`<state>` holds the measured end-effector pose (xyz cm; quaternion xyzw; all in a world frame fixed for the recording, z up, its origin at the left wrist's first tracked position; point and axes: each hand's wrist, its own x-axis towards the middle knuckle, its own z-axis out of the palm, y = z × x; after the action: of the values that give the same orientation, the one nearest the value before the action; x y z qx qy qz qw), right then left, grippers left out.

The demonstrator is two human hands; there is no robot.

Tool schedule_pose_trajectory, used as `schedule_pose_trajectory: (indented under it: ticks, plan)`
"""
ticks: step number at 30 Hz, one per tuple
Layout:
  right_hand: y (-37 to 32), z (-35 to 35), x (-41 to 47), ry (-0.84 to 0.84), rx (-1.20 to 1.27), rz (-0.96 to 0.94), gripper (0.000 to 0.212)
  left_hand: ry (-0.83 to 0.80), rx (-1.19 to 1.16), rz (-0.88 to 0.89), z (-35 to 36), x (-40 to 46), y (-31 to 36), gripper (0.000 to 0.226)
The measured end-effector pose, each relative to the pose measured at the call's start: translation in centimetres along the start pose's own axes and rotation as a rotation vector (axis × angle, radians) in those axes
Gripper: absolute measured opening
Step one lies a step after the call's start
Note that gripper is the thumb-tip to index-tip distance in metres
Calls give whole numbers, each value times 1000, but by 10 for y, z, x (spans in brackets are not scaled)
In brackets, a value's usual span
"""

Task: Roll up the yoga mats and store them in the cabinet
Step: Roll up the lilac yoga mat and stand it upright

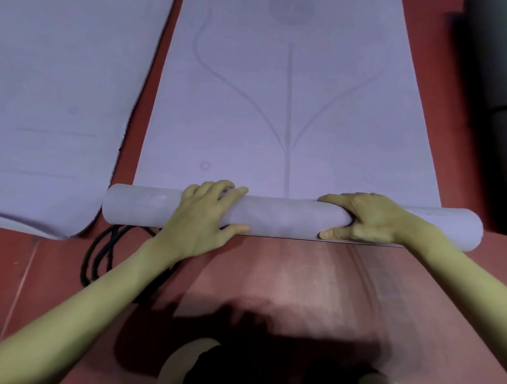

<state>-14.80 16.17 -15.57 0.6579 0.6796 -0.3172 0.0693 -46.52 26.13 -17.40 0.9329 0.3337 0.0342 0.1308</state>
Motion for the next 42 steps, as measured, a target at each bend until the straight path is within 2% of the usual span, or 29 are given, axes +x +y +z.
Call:
schedule_pose_trajectory:
  ticks: [4,7,9,11,14,17,20,23,25,27,30,32,37,39,42]
  plan:
    - [-1,-8,4,-48,92,16,60,79,45,33,8,-1,5,73]
    - [-1,-2,4,-10,-3,48,72,29,10,-8,6,6,5,74]
    - [0,5,2,103,-107,40,85,-87,-39,-71,0,13,4,78]
    - [0,14,-4,274,-131,26,89,-178,-83,-111,-5,21,1,80]
    - [-6,35,-13,606,-164,7,75,-271,-186,-138,-16,37,-7,74]
    - [-14,56,-12,766,-205,37,62,-364,-273,-134,-24,54,-14,52]
    - [-10,54,-2,775,-218,56,57,-369,-276,-132,-21,62,-16,50]
    - [-5,35,13,703,-210,89,55,-143,-242,-108,-14,59,-17,71]
    - [-2,20,24,616,-220,111,59,0,-197,-64,-9,52,-13,71]
    - [1,8,33,538,-214,126,65,73,-52,7,0,45,-6,78]
    - [4,3,38,531,-201,123,68,90,100,44,8,41,-3,84]
    - [4,6,39,573,-215,131,66,70,95,37,4,47,-6,82]
    - [-15,14,47,810,-266,235,52,-144,-72,-57,-16,77,-18,91]
    - [-22,23,45,829,-245,232,53,-204,-136,-75,-22,90,-26,91]
    - [-19,31,40,769,-298,163,64,-286,-184,-72,-23,103,-33,82]
